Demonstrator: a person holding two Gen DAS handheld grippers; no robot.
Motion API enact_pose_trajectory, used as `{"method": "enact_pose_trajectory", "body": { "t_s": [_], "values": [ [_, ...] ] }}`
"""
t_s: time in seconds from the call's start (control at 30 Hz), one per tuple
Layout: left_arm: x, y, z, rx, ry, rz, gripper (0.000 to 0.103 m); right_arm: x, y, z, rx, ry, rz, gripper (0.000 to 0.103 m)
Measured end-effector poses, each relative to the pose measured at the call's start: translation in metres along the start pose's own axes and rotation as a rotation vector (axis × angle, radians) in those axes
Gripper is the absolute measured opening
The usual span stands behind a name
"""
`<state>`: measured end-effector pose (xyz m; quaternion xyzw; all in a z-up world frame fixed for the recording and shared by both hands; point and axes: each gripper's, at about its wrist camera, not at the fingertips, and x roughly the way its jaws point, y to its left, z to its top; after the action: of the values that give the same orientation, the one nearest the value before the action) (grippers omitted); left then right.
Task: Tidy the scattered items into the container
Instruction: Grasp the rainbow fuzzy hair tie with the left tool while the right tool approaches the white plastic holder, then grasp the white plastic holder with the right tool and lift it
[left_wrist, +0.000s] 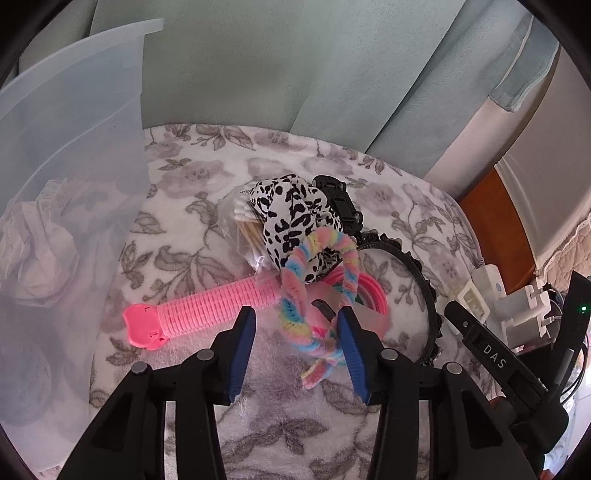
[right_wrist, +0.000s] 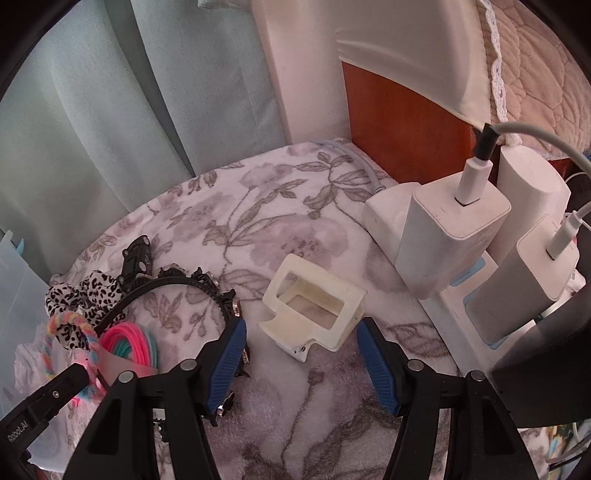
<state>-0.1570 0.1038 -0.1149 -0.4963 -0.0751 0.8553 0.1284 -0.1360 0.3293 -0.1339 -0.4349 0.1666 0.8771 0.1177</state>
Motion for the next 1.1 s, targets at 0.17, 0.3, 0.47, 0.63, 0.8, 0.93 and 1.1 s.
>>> {"method": "enact_pose_trajectory", "body": {
  "t_s": [0.17, 0.3, 0.47, 0.63, 0.8, 0.93, 1.1],
  "values": [
    [0.004, -0.001, 0.002, 0.007, -0.018, -0.02, 0.038, 0.007, 0.001, 0.002, 0.007, -0.015, -0.018, 0.066],
    [0.007, -0.001, 0.002, 0.015, -0.021, -0.027, 0.029, 0.011, 0.004, 0.004, -0.003, -0.034, -0.041, 0.062],
    [0.008, -0.003, 0.001, 0.026, -0.034, -0.038, 0.02, 0.014, 0.005, 0.008, -0.006, -0.048, -0.058, 0.062],
    [0.006, -0.005, 0.0, 0.033, -0.04, -0.041, 0.012, 0.013, 0.003, 0.009, 0.001, -0.045, -0.054, 0.062],
    [0.0, -0.005, -0.002, 0.029, -0.041, -0.032, 0.009, 0.004, 0.001, 0.008, 0.004, -0.044, -0.047, 0.062],
    [-0.008, -0.006, -0.006, 0.028, -0.048, -0.022, 0.009, -0.007, -0.002, 0.007, 0.007, -0.049, -0.044, 0.062],
    [-0.024, -0.008, -0.01, 0.035, -0.06, -0.025, 0.008, -0.03, -0.003, 0.007, 0.009, -0.068, -0.035, 0.062]
  ]
}}
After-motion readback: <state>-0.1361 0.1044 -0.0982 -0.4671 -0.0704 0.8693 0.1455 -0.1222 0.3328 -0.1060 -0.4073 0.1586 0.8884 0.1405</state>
